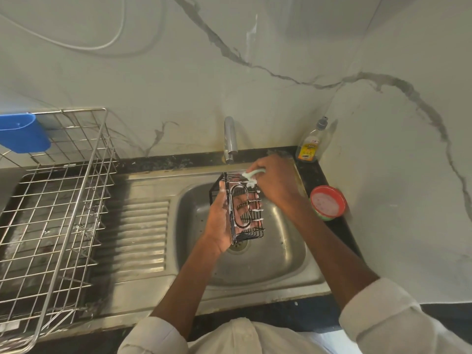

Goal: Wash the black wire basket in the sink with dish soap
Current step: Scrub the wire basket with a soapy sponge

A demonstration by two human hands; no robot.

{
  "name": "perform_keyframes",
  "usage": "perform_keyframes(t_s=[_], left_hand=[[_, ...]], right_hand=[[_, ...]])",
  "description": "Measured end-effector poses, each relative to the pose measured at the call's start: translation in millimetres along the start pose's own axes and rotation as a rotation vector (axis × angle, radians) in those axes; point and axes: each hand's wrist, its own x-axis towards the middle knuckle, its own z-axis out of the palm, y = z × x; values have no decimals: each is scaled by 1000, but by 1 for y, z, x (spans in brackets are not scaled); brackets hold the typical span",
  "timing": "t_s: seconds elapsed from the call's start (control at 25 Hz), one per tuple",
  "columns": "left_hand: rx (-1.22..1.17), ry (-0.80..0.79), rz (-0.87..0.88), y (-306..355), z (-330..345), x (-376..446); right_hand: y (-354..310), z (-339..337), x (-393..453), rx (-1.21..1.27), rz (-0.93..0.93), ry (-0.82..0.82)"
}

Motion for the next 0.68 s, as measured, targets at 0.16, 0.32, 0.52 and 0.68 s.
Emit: perform_keyframes(t_s=[0.16,0.32,0.52,0.68], left_hand=[[-17,28,5,4,7,-2],[-128,34,29,9,2,0],[-70,43,-22,0,19,-8],[-155,71,18,7,7,-5]], right_hand=[[6,2,-54,118,-32,-57],[21,-1,-78,74,-2,-257],[-4,16,-37,107,122,202],[-11,19,-54,44,-102,-59]])
